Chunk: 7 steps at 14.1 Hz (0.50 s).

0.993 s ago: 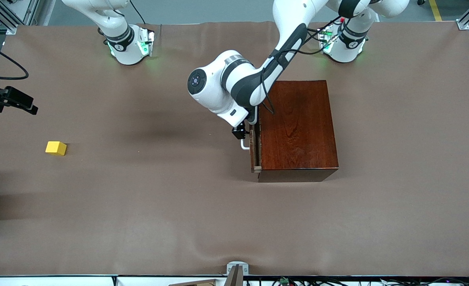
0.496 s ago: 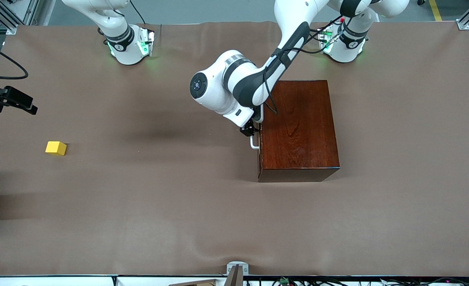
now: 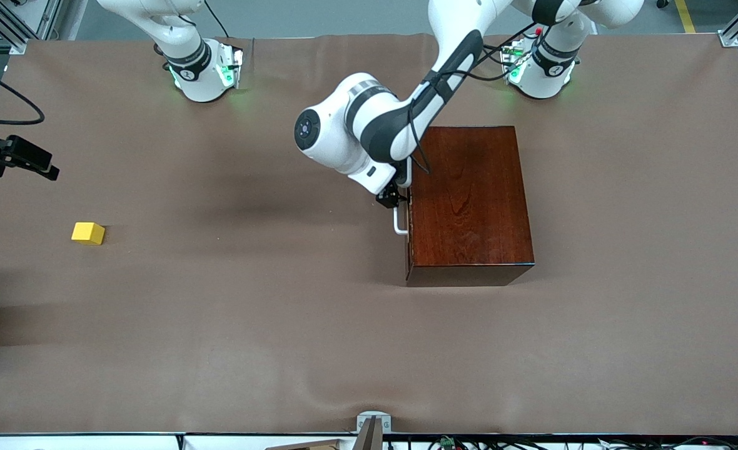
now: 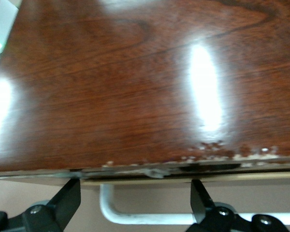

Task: Open drawer, take yellow block, close drawer
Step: 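Push the drawer into the box with the left gripper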

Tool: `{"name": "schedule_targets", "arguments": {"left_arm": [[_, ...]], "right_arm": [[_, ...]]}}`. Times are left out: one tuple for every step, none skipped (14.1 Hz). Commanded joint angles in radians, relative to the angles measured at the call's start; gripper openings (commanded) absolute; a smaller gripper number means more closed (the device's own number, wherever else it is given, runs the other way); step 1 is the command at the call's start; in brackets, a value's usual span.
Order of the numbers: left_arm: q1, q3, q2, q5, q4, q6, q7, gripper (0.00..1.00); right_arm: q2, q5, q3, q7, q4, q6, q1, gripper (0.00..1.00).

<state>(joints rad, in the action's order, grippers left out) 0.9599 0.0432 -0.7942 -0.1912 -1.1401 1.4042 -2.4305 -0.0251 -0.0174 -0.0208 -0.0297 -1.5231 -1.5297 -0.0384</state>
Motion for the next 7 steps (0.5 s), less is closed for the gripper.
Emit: {"name": "schedule_targets", "arguments": {"left_arm": [[0.03, 0.015, 0.061, -0.016, -0.023, -0.091, -0.001, 1.0], [0.036, 0.015, 0.078, -0.016, -0.021, -0.091, -0.001, 1.0], [0.039, 0.015, 0.093, -0.016, -0.023, -0.091, 0.005, 1.0], [0.039, 0.015, 0.108, -0.016, -0.023, -0.091, 0.01, 1.0], [0.037, 0.017, 0.122, -0.016, -0.024, -0.091, 0.018, 1.0], [0.031, 0.018, 0.142, -0.016, -0.026, -0.091, 0.034, 1.0], [0.028, 0.027, 0.168, -0.016, -0.027, -0.091, 0.053, 1.0]], "right_arm": [[0.004, -0.001, -0.007, 0.005, 0.011, 0.013, 0.011, 1.0], [0.004, -0.003, -0.007, 0.004, 0.011, 0.011, 0.009, 1.0], [0.004, -0.001, -0.005, 0.004, 0.011, 0.011, 0.012, 1.0], [0.004, -0.001, -0.005, 0.004, 0.011, 0.011, 0.014, 1.0], [0.002, -0.003, -0.005, 0.004, 0.009, 0.01, 0.011, 1.0], [0.002, -0.001, -0.005, 0.004, 0.011, 0.01, 0.012, 1.0], [0.002, -0.001, -0.005, 0.004, 0.011, 0.008, 0.012, 1.0]]}}
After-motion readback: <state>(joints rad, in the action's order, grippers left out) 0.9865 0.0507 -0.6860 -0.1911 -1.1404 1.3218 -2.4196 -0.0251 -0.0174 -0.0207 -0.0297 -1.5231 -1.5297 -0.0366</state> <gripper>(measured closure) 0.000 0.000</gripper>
